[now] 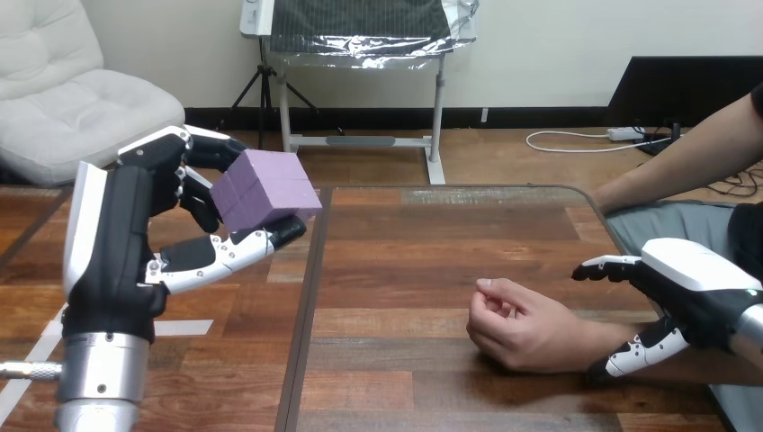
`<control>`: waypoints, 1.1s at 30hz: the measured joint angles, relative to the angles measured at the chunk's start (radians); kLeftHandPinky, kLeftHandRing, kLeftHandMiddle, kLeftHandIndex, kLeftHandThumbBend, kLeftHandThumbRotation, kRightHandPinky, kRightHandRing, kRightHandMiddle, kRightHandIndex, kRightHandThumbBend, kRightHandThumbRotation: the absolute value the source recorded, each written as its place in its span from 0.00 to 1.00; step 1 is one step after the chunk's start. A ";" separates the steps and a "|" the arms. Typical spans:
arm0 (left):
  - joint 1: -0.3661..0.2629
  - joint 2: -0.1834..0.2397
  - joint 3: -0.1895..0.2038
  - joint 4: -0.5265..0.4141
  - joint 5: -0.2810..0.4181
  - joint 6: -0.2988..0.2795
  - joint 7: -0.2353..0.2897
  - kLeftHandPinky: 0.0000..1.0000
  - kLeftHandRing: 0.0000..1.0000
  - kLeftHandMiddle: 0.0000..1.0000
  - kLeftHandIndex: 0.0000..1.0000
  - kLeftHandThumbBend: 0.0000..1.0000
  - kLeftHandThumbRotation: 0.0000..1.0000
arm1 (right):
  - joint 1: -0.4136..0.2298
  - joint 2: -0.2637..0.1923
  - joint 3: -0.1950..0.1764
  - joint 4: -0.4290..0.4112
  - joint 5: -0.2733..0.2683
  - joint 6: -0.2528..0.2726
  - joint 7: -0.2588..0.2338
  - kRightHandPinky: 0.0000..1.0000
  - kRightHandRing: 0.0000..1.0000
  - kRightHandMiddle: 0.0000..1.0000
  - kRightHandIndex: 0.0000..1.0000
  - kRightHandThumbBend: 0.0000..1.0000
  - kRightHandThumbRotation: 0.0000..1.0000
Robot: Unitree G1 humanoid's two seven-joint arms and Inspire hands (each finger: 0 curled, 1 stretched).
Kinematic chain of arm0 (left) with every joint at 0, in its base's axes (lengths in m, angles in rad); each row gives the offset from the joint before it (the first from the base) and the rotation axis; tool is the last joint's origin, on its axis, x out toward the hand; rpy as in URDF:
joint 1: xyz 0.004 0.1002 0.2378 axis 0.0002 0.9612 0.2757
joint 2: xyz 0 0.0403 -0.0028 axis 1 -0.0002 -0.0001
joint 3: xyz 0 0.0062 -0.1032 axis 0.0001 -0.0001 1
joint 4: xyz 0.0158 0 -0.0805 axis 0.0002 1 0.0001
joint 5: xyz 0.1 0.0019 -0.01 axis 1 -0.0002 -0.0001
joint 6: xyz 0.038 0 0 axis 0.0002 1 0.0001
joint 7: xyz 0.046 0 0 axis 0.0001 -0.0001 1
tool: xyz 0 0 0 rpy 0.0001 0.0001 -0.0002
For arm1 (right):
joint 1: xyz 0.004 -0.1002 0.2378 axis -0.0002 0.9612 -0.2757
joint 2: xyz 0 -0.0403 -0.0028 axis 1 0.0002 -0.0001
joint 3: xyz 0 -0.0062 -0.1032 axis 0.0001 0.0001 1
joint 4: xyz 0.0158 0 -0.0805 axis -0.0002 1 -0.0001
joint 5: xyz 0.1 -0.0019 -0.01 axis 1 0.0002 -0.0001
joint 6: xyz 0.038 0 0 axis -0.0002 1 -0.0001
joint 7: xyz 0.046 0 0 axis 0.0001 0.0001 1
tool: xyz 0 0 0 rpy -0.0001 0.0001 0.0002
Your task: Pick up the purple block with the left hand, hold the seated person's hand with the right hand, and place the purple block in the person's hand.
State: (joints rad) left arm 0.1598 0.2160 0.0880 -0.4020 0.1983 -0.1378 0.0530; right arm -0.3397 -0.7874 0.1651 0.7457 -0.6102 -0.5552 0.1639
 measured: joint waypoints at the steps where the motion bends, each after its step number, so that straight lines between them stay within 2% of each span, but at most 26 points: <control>1: 0.000 0.000 0.001 0.000 -0.001 0.000 0.000 0.27 0.33 0.37 0.40 0.53 0.00 | -0.004 0.000 0.004 0.004 -0.002 0.001 0.000 0.85 0.84 0.86 0.84 0.96 0.34; 14: 0.002 -0.008 0.008 0.000 -0.003 0.000 0.000 0.27 0.33 0.37 0.39 0.54 0.00 | -0.043 -0.001 0.050 0.045 -0.027 0.023 -0.005 0.83 0.84 0.85 0.84 0.96 0.30; 25: 0.015 -0.022 0.009 -0.006 -0.010 0.000 0.000 0.26 0.32 0.37 0.40 0.54 0.00 | -0.074 -0.001 0.084 0.072 -0.038 0.036 0.012 0.78 0.83 0.84 0.83 0.95 0.28; 29: 0.022 -0.026 0.009 -0.008 -0.010 0.000 -0.001 0.26 0.33 0.37 0.40 0.54 0.00 | -0.086 -0.001 0.100 0.077 -0.040 0.050 0.033 0.76 0.83 0.84 0.83 0.94 0.28; 30: 0.029 -0.027 0.009 -0.015 -0.010 0.000 -0.001 0.26 0.33 0.37 0.40 0.53 0.00 | -0.102 -0.001 0.115 0.085 -0.044 0.067 0.055 0.75 0.83 0.83 0.83 0.94 0.28; 33: 0.030 -0.027 0.010 -0.018 -0.010 0.000 -0.001 0.26 0.33 0.37 0.40 0.53 0.00 | -0.104 -0.001 0.118 0.084 -0.043 0.072 0.067 0.69 0.82 0.82 0.82 0.94 0.29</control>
State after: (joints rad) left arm 0.1900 0.1892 0.0982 -0.4195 0.1883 -0.1378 0.0521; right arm -0.4435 -0.7881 0.2834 0.8295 -0.6536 -0.4829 0.2307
